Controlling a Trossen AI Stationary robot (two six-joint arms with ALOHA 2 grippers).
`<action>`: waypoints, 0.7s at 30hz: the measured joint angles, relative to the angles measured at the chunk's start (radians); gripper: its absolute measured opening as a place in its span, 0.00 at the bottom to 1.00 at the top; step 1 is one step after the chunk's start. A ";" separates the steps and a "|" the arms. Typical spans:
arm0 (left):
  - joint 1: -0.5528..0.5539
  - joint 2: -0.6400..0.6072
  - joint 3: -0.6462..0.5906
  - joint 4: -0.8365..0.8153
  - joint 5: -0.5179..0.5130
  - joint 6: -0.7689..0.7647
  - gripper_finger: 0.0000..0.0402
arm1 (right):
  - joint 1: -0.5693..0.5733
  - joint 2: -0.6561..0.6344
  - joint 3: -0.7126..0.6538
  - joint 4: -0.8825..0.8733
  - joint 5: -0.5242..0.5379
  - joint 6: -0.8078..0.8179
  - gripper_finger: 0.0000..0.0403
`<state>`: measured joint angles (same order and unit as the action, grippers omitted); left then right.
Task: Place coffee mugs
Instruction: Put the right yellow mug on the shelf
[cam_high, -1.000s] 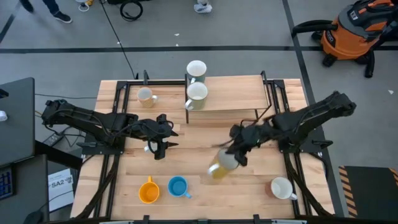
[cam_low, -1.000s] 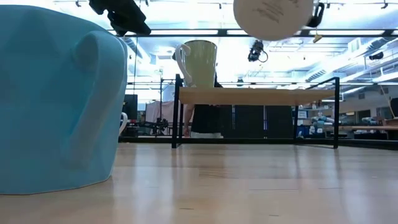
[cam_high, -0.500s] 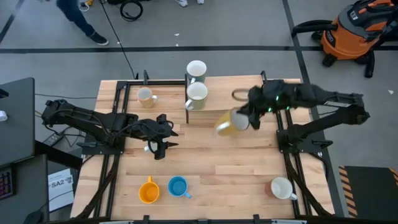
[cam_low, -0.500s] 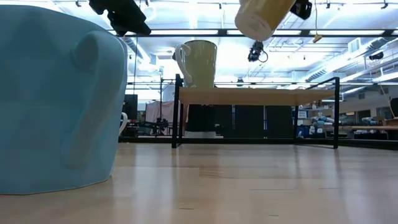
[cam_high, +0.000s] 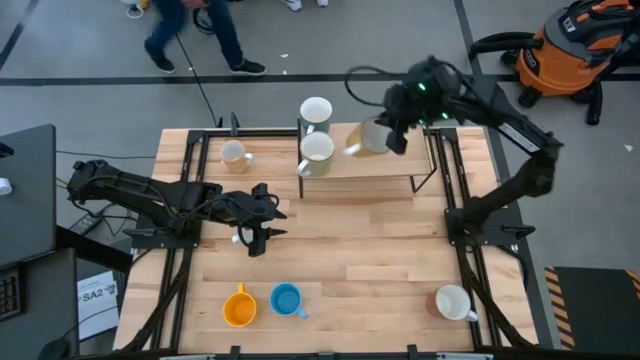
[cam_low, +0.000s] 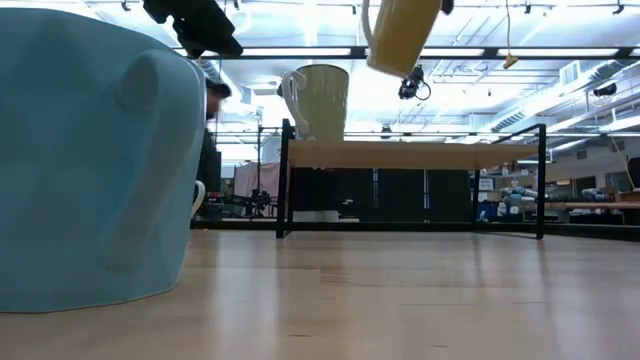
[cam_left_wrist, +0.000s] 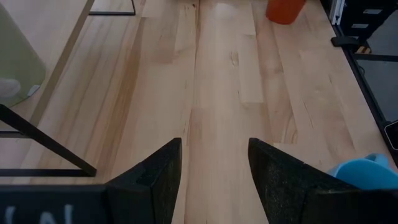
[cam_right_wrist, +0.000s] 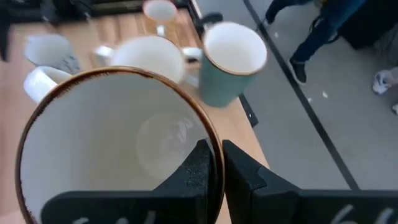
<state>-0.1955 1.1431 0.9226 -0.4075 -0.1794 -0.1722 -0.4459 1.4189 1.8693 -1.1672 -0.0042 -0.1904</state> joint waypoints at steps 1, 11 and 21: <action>0.000 0.000 0.000 0.000 0.000 0.000 0.48 | -0.027 0.028 0.022 -0.013 -0.019 -0.019 0.08; 0.000 0.000 0.000 0.000 0.000 0.000 0.48 | -0.230 0.270 0.092 -0.026 -0.159 -0.223 0.08; 0.003 0.000 0.000 0.002 -0.011 0.000 0.48 | -0.339 0.380 0.093 -0.030 -0.232 -0.231 0.08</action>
<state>-0.1928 1.1431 0.9222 -0.4057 -0.1902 -0.1719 -0.7847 1.7991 1.9618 -1.1970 -0.2365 -0.4216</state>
